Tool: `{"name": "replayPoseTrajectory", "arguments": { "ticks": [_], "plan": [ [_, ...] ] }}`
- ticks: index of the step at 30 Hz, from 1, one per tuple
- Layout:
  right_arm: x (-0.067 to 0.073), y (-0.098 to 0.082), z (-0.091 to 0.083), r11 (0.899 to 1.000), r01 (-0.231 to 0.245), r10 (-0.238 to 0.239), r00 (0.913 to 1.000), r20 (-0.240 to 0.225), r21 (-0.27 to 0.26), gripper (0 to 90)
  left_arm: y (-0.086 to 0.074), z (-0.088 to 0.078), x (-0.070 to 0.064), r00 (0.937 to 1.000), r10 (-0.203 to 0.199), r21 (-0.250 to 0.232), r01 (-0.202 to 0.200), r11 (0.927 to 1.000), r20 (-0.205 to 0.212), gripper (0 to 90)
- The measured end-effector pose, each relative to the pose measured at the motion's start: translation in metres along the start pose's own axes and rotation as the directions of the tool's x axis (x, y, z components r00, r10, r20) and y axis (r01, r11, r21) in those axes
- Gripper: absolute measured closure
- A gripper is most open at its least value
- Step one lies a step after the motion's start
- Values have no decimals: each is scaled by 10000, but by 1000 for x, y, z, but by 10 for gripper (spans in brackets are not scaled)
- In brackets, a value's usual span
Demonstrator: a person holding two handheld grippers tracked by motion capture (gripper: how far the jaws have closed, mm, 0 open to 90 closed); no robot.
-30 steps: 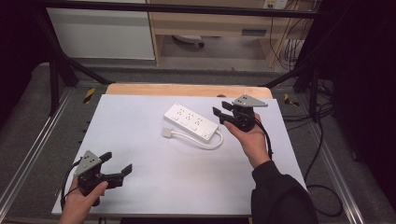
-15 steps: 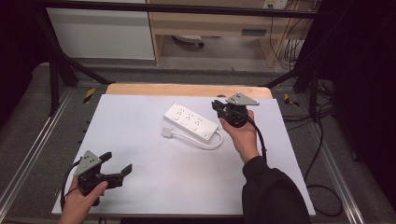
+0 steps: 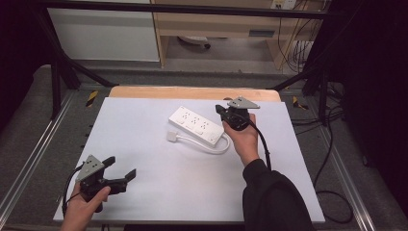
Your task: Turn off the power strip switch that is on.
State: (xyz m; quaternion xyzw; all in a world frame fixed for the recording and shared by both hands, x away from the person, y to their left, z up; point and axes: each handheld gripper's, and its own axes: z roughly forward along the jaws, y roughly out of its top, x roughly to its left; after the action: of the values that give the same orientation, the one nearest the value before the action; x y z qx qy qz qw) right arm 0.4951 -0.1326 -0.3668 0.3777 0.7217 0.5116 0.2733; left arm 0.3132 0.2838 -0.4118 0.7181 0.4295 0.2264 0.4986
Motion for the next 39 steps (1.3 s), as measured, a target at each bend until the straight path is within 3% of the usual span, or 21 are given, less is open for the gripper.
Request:
{"name": "replayPoseTrajectory", "arguments": {
  "ticks": [20,39],
  "plan": [
    [2,-10,19,9988,-426,433,9987,-252,253,900,0,0,0,10000,-28,53,28,10000,-3,56],
    [19,-22,42,9958,-584,627,9962,-609,701,900,0,0,0,10000,-13,1,13,10000,85,56]
  ]
}}
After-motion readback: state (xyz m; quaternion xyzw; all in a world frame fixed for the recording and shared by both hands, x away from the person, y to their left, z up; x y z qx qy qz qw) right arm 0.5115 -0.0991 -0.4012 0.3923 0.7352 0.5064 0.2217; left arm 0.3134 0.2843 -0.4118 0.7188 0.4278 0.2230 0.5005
